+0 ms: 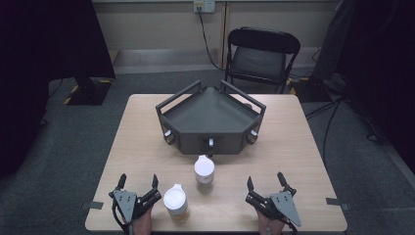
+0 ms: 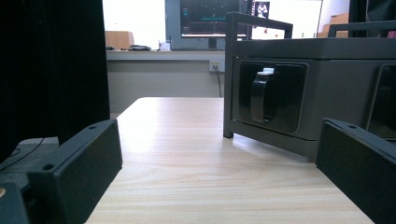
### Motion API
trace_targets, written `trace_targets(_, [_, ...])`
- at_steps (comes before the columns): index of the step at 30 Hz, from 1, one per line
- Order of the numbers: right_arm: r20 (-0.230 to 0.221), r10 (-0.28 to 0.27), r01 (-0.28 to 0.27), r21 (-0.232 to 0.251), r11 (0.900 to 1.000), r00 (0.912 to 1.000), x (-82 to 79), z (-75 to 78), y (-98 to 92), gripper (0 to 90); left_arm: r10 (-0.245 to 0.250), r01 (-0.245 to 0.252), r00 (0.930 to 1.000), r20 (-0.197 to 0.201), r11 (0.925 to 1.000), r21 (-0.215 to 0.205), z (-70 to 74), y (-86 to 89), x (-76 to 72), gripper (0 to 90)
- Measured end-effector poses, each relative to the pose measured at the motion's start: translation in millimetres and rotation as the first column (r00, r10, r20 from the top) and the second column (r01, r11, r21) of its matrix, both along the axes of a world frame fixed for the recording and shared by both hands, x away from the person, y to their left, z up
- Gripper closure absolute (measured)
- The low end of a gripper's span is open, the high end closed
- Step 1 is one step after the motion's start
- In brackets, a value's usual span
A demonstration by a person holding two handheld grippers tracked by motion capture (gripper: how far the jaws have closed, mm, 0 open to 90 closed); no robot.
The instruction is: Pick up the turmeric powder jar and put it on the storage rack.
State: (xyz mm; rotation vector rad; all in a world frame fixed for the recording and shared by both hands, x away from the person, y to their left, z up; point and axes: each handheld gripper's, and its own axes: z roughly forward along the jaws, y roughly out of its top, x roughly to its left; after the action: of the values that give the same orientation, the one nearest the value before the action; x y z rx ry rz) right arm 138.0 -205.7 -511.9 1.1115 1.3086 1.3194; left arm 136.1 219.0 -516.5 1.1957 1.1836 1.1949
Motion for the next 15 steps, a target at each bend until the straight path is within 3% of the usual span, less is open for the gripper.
trace_targets(15, [0.006, 0.007, -0.007, 0.001, 1.000, 1.0000, -0.5, -1.0, -1.1, 0.5, -0.002, 0.002, 1.0000, -0.001, 1.0000, -0.001, 0.1, 0.4, 0.0, 0.0])
